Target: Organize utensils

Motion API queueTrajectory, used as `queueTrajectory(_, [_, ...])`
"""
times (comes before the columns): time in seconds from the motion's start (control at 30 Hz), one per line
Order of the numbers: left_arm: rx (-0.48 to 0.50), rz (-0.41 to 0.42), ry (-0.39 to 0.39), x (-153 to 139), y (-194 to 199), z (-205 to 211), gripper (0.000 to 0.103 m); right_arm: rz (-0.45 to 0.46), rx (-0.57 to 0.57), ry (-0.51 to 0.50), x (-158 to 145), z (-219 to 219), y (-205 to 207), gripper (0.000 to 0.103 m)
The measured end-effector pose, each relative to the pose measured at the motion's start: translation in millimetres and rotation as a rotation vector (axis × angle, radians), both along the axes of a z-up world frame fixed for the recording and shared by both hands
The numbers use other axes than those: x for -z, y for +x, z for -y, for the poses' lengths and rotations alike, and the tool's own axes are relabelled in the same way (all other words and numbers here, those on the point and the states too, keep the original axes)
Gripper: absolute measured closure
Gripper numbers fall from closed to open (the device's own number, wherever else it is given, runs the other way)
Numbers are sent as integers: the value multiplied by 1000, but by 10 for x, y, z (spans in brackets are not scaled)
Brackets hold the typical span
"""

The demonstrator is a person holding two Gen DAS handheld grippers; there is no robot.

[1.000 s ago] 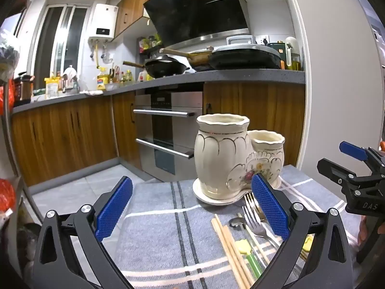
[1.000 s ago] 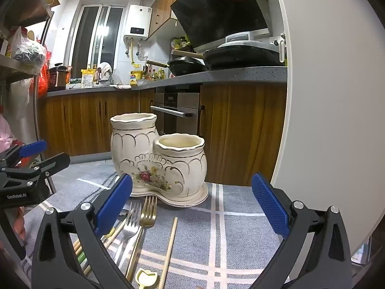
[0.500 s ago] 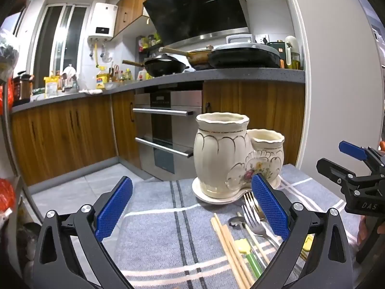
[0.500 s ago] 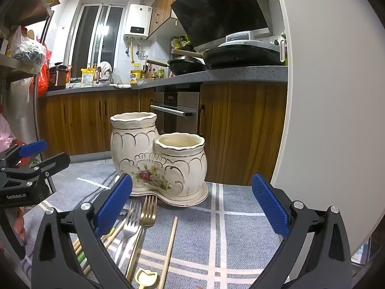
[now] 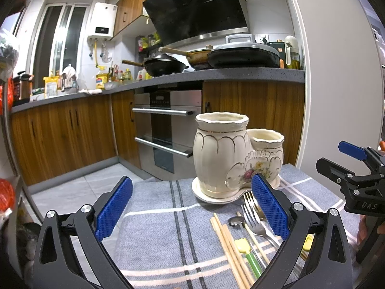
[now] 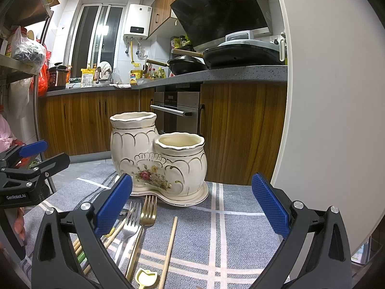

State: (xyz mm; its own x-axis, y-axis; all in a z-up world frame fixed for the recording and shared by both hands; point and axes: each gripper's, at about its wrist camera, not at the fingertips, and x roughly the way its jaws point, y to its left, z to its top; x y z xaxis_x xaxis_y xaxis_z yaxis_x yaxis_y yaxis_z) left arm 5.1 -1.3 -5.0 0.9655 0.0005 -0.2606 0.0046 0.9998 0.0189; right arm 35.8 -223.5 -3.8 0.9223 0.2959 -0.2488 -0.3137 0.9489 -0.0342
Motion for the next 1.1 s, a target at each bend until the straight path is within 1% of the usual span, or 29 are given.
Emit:
queueTrajectory(0.03, [-12,2,-8,2,3,0,5,0,0,0,0,-1,1,5])
queueTrajectory(0.07, [0,0,1,-3,0,-1,5,0,0,-1,0,-1,1,5])
queueTrajectory(1.1, [1,-3,-1,27,18,27,5,-4,0,0,2,1,9,5])
